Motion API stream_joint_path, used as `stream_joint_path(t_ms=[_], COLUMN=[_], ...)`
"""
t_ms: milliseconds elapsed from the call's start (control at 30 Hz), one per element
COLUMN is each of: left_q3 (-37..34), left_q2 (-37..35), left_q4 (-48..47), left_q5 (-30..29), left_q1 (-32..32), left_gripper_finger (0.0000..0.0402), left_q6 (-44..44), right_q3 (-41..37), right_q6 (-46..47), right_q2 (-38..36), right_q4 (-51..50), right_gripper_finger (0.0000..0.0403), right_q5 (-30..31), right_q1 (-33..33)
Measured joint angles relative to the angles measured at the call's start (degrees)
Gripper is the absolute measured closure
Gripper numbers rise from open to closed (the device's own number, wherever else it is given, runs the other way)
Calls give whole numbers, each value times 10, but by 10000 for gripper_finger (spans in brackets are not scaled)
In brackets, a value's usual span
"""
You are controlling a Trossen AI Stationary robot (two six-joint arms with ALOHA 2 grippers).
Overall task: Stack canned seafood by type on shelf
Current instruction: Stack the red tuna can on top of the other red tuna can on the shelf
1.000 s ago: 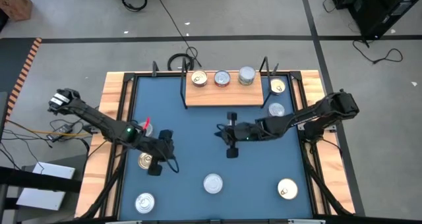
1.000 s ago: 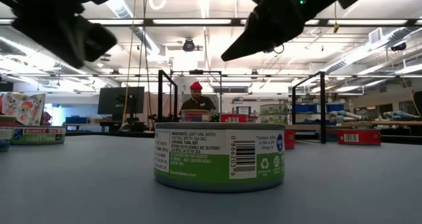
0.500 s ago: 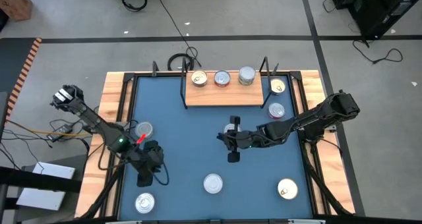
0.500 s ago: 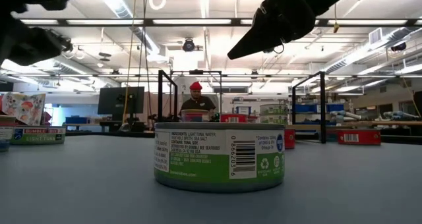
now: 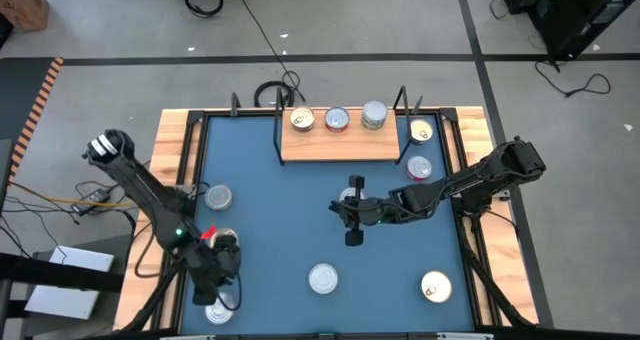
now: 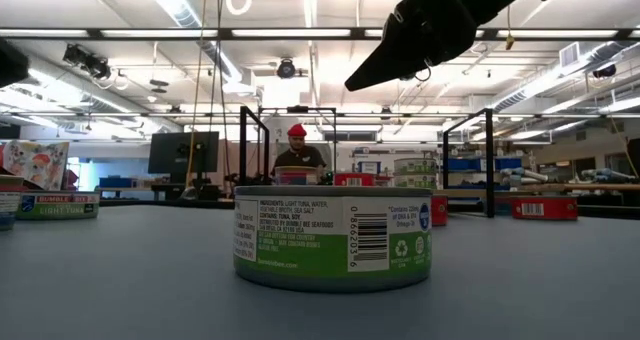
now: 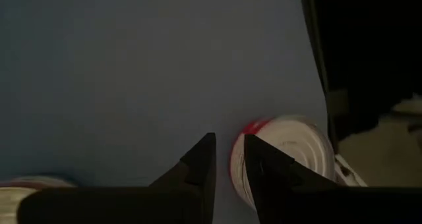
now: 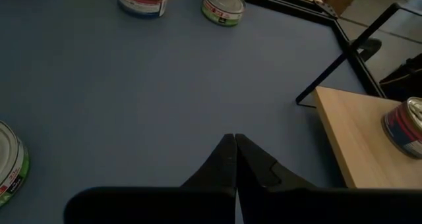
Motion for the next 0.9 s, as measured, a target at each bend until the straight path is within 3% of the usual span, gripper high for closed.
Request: stream_joint_path(t_ms=[233,900], left_q3=[0,0], left_q2=[60,115], left_q4=[54,59], left_q5=[55,62], left_q1=[-17,-18], left_gripper_finger=[318,321], left_q6=[1,2], right_q3=[0,0], right_q6=[0,0], right_q2=[0,0], right_q4=[0,0], right_gripper_finger=[395,395], right_q5=[0,0], right_q1=[0,0])
